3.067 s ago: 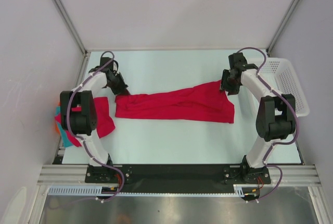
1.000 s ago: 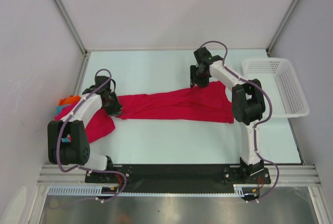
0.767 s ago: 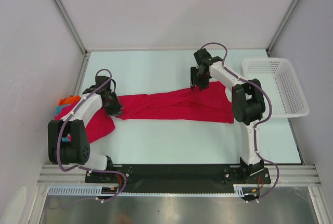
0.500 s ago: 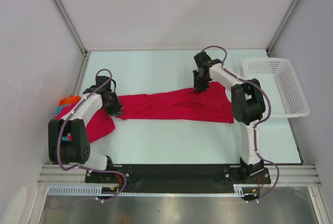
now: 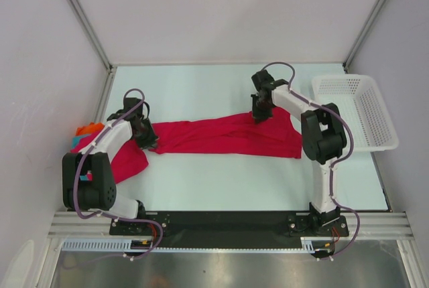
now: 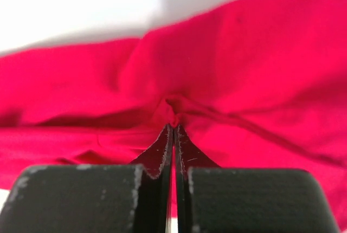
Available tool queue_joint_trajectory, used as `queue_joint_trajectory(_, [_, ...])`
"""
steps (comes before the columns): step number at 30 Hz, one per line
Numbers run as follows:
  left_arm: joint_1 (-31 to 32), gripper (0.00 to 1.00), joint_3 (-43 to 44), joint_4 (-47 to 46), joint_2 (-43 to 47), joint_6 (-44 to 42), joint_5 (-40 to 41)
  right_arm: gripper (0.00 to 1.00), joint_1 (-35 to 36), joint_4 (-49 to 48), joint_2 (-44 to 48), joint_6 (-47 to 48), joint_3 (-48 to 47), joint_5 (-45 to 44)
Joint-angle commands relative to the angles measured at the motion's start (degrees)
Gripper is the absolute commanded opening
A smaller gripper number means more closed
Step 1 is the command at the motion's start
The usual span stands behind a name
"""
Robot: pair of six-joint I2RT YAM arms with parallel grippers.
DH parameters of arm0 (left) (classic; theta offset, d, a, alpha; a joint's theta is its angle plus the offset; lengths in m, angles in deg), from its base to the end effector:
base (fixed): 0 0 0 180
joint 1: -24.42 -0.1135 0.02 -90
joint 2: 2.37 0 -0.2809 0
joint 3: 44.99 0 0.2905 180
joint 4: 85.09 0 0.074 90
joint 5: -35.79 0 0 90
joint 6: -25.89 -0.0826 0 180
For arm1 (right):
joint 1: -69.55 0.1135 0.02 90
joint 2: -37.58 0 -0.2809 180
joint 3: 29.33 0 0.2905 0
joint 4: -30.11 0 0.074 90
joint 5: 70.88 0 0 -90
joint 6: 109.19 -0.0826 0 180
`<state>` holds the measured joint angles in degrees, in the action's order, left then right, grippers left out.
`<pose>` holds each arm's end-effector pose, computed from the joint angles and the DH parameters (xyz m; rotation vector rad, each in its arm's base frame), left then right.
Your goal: Fold and stack the t-shirts
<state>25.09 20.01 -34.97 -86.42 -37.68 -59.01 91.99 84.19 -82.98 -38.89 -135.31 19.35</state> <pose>0.3210 -0.0107 0.1520 -0.6027 2.7327 -0.2345 0.4629 0.1915 0.1364 -0.0677 2.7882 0.1941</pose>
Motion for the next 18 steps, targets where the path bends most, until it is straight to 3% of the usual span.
queue_joint_trajectory(1, [-0.3, 0.02, 1.1, -1.2, 0.7, -1.3, -1.0, 0.0, 1.6, 0.2, 8.9, -0.6, 3.1, -3.8])
queue_joint_trajectory(18, [-0.4, 0.02, -0.5, -2.6, 1.4, -1.7, -2.6, 0.0, 10.5, 0.2, 21.3, -5.5, 18.6, -10.0])
